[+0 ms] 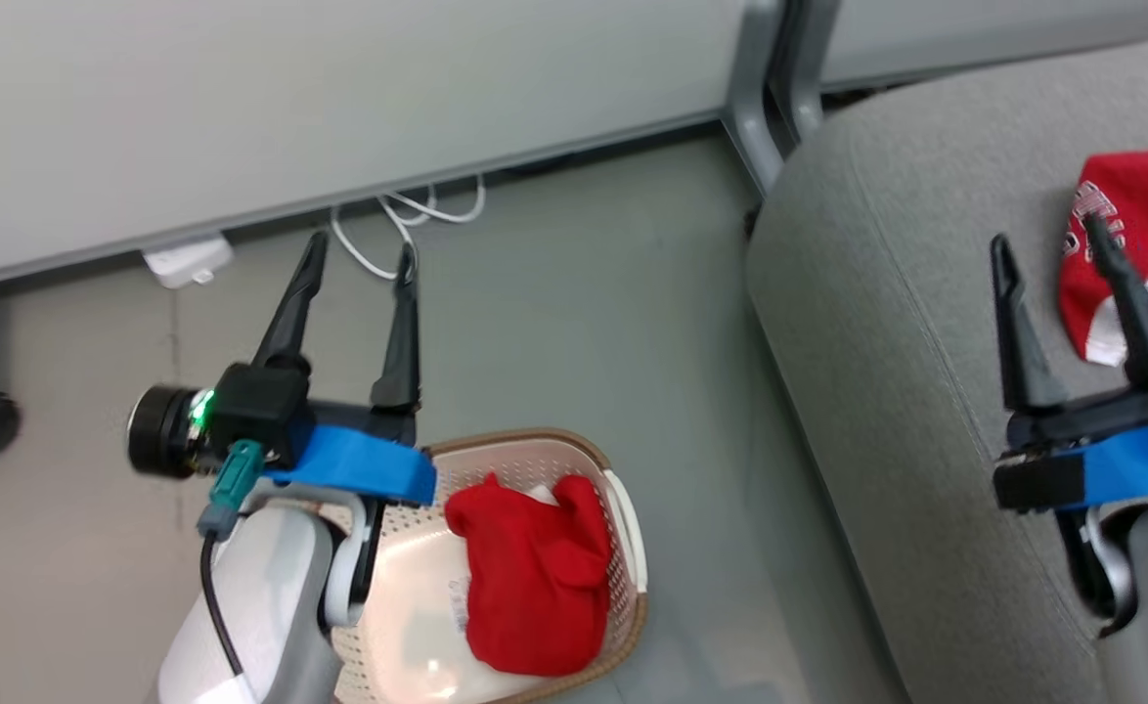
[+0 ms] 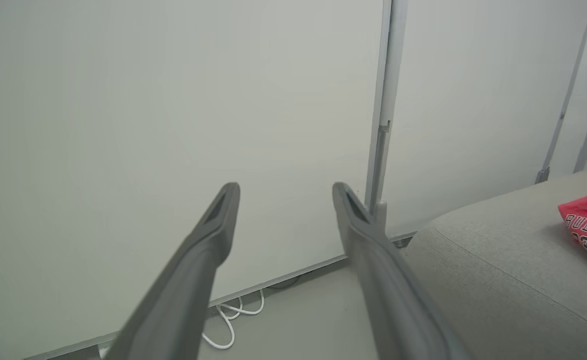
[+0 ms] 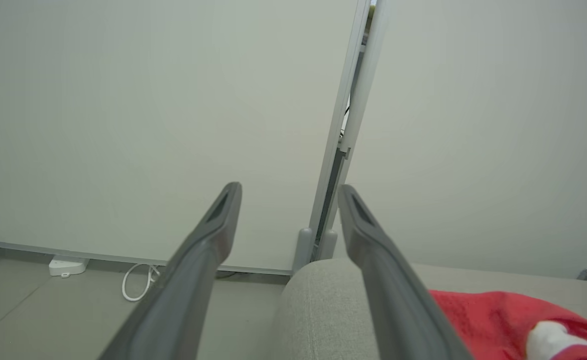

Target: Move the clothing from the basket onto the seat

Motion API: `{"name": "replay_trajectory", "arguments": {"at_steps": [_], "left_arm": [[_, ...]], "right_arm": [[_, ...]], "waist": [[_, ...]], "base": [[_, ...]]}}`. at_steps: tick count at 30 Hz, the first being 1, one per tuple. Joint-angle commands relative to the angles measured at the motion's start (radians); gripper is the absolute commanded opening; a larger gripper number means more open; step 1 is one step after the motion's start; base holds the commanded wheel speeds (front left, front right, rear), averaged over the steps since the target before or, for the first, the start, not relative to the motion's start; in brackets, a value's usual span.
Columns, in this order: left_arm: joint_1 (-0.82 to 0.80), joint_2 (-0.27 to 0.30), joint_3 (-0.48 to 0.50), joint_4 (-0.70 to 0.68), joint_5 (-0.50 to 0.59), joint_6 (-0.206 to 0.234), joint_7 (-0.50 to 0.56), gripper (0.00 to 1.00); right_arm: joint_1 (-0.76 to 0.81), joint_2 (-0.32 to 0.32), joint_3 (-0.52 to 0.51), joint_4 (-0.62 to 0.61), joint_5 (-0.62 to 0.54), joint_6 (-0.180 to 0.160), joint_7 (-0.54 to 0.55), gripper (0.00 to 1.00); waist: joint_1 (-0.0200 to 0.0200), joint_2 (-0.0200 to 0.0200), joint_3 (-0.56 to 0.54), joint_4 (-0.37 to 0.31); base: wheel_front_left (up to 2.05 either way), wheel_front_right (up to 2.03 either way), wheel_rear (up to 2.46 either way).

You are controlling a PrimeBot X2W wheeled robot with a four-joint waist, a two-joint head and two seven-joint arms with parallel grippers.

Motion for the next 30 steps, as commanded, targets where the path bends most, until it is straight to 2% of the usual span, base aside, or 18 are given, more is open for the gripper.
{"name": "replay_trajectory", "arguments": {"at_steps": [1, 4, 13, 23, 30], "left_arm": [[0.033, -0.006, 0.032, -0.006, 0.011, -0.006, -0.002, 1.0], [0.103, -0.021, 0.102, -0.007, 0.031, -0.026, -0.002, 1.0], [0.238, -0.063, 0.195, 0.008, 0.088, -0.085, -0.002, 1.0], [0.296, -0.094, 0.238, 0.033, 0.115, -0.125, -0.002, 1.0], [0.318, -0.101, 0.259, 0.05, 0.125, -0.137, -0.002, 1.0]], "right_arm": [[0.031, 0.014, 0.01, 0.0, 0.01, 0.0, -0.001, 1.0], [0.076, 0.036, 0.025, 0.005, 0.014, 0.0, -0.001, 1.0], [0.206, 0.082, 0.011, 0.044, 0.008, 0.0, -0.001, 1.0], [0.295, 0.125, -0.008, 0.07, 0.009, 0.0, -0.001, 1.0], [0.321, 0.137, -0.003, 0.077, 0.013, 0.0, -0.001, 1.0]], "waist": [[0.0002, 0.0, -0.052, 0.048], [0.0002, 0.0, -0.094, 0.078], [0.0002, 0.0, -0.181, 0.129], [0.0002, 0.0, -0.211, 0.146], [0.0002, 0.0, -0.218, 0.148]], "base": [[0.0, 0.0, 0.0], [0.0, 0.0, 0.0], [0.0, 0.0, 0.0], [0.0, 0.0, 0.0], [0.0, 0.0, 0.0]]}}
